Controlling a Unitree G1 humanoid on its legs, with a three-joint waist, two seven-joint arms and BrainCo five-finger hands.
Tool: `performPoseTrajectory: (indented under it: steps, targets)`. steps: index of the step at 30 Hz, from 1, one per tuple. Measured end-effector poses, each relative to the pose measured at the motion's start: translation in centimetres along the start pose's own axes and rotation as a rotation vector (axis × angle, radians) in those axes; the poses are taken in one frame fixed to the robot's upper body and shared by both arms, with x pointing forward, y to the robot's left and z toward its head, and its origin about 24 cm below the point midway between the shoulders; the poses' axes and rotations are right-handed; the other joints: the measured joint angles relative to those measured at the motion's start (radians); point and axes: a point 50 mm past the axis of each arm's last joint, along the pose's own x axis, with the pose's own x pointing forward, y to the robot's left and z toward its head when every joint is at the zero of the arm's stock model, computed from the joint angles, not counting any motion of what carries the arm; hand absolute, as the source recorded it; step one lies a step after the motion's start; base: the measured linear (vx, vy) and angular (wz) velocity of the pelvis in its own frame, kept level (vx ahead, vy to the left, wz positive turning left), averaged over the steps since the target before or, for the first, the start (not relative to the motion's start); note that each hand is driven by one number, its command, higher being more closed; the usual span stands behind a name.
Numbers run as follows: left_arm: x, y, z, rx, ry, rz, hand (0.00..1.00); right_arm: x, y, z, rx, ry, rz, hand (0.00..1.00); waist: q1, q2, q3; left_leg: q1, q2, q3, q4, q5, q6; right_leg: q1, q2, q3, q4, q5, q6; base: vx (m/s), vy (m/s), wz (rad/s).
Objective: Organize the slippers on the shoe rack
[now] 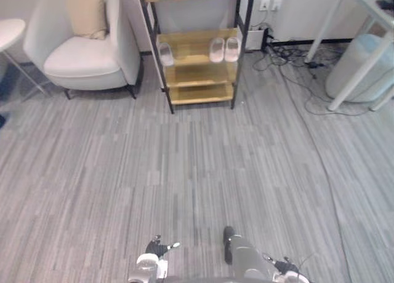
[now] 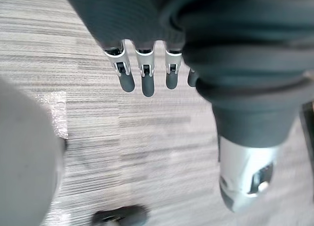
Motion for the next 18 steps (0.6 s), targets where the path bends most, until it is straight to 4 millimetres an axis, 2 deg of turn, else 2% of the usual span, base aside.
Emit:
performPoseTrajectory:
  steps: [2, 4, 5, 6, 7, 8, 9, 10, 11, 12, 13, 14, 15, 16, 17, 18]
  targets:
    - [-0.1, -0.2, 0.7, -0.015, -0.035, -0.003, 0.0, -0.2, 0.0, -0.1, -0.022, -0.017, 0.002, 0.0, 0.02, -0.001, 0.004, -0.073, 0.081, 0.049, 0.204, -0.014, 0.02, 0.085, 0.027, -0.007, -0.006, -0.049, -0.029, 0.31, -0.217, -0.09]
    - [-0.1, -0.6, 1.2, -0.033, -0.055, -0.013, 0.0, -0.2, 0.5, 0.5, -0.006, -0.041, 0.013, 0.0, 0.022, -0.012, 0.007, -0.13, 0.092, 0.095, 0.177, -0.037, 0.025, 0.141, 0.025, -0.009, -0.022, -0.08, -0.031, 0.24, -0.135, -0.12]
    - [-0.1, -1.0, 1.3, -0.042, -0.062, -0.023, 0.0, -0.2, 0.6, 0.6, -0.002, -0.047, 0.016, 0.0, 0.022, -0.012, 0.007, -0.157, 0.083, 0.116, 0.111, -0.043, 0.033, 0.162, 0.024, -0.007, -0.041, -0.084, -0.028, 0.27, -0.057, -0.06]
    - [-0.2, -1.4, 1.7, -0.044, -0.075, -0.035, 0.0, -0.1, 1.0, 1.2, 0.009, -0.06, 0.024, 0.0, 0.023, -0.011, 0.006, -0.199, 0.045, 0.144, -0.083, -0.04, 0.035, 0.197, 0.024, -0.003, -0.081, -0.092, -0.016, 0.27, -0.004, -0.03]
    - [-0.2, -1.5, 1.7, -0.045, -0.077, -0.037, 0.0, -0.1, 1.0, 1.2, 0.013, -0.06, 0.024, 0.0, 0.024, -0.011, 0.007, -0.207, 0.029, 0.144, -0.14, -0.035, 0.034, 0.206, 0.025, -0.001, -0.09, -0.094, -0.014, 0.31, 0.016, -0.02]
    - [-0.2, -1.5, 1.7, -0.045, -0.076, -0.039, 0.0, -0.1, 1.0, 1.2, 0.014, -0.058, 0.023, 0.0, 0.025, -0.008, 0.007, -0.212, -0.003, 0.128, -0.271, 0.0, 0.02, 0.222, 0.026, 0.004, -0.113, -0.097, -0.011, 0.38, 0.077, -0.09]
    - [-0.2, -1.7, 1.6, -0.04, -0.074, -0.043, 0.0, -0.1, 0.7, 1.3, 0.024, -0.056, 0.014, 0.0, 0.032, 0.009, 0.004, -0.231, -0.026, 0.091, -0.396, 0.046, -0.012, 0.243, 0.041, 0.014, -0.146, -0.099, -0.008, 0.37, 0.103, -0.27]
    - [-0.2, -1.8, 1.7, -0.037, -0.073, -0.047, 0.0, 0.0, 0.1, 1.3, 0.03, -0.051, -0.005, 0.0, 0.041, 0.021, -0.004, -0.245, -0.034, 0.053, -0.416, 0.11, -0.005, 0.247, 0.057, 0.028, -0.168, -0.106, 0.005, 0.46, 0.188, -0.64]
    - [-0.1, -1.6, 1.8, -0.029, -0.073, -0.04, 0.0, 0.1, 0.1, 0.9, 0.03, -0.031, -0.006, 0.0, 0.062, 0.018, -0.009, -0.233, -0.045, 0.033, -0.419, 0.161, 0.056, 0.254, 0.057, 0.061, -0.16, -0.125, 0.02, 0.35, 0.168, -0.69]
    - [0.0, -1.2, 1.7, -0.022, -0.064, -0.03, 0.0, 0.1, 0.6, 0.9, 0.033, -0.026, 0.006, 0.0, 0.065, 0.006, -0.019, -0.227, -0.068, 0.039, -0.419, 0.147, 0.115, 0.257, 0.04, 0.086, -0.139, -0.147, 0.039, 0.48, 0.192, -0.51]
    - [0.1, -1.0, 1.5, -0.017, -0.054, -0.026, 0.0, 0.0, 1.0, 0.8, 0.038, -0.023, 0.015, 0.0, 0.059, -0.017, -0.03, -0.214, -0.093, 0.047, -0.42, 0.131, 0.123, 0.248, 0.014, 0.092, -0.105, -0.177, 0.059, 0.56, 0.155, -0.17]
    - [0.1, -0.9, 1.3, -0.01, -0.044, -0.025, 0.0, -0.3, 1.0, -0.4, 0.04, 0.007, 0.015, 0.0, 0.055, -0.051, -0.045, -0.187, -0.13, 0.075, -0.421, 0.095, 0.135, 0.224, -0.026, 0.12, -0.003, -0.213, 0.096, 0.56, 0.145, -0.1]
    - [0.1, -0.8, 1.2, 0.001, -0.042, -0.024, 0.0, -0.3, 1.1, -0.5, 0.039, 0.011, 0.021, 0.0, 0.055, -0.061, -0.05, -0.166, -0.149, 0.084, -0.428, 0.079, 0.144, 0.186, -0.035, 0.152, 0.098, -0.219, 0.133, 0.55, 0.149, -0.04]
    - [0.1, -0.6, 1.1, 0.029, -0.038, -0.026, 0.0, -0.2, 1.2, -0.3, 0.033, 0.004, 0.028, 0.0, 0.046, -0.063, -0.05, -0.126, -0.166, 0.078, -0.443, 0.063, 0.15, 0.138, -0.047, 0.162, 0.259, -0.193, 0.211, 0.5, 0.131, 0.06]
    - [0.1, -0.7, 0.9, 0.039, -0.028, -0.03, 0.0, -0.2, 1.3, 0.0, 0.035, -0.006, 0.032, 0.0, 0.034, -0.062, -0.044, -0.079, -0.173, 0.063, -0.455, 0.048, 0.157, 0.091, -0.059, 0.157, 0.401, -0.158, 0.245, 0.49, 0.115, 0.17]
    - [0.1, -0.6, 0.7, 0.04, -0.015, -0.026, 0.0, -0.2, 1.3, 0.2, 0.035, -0.015, 0.033, 0.0, 0.026, -0.061, -0.041, -0.032, -0.174, 0.052, -0.46, 0.035, 0.16, 0.066, -0.068, 0.134, 0.508, -0.159, 0.217, 0.48, 0.064, 0.07]
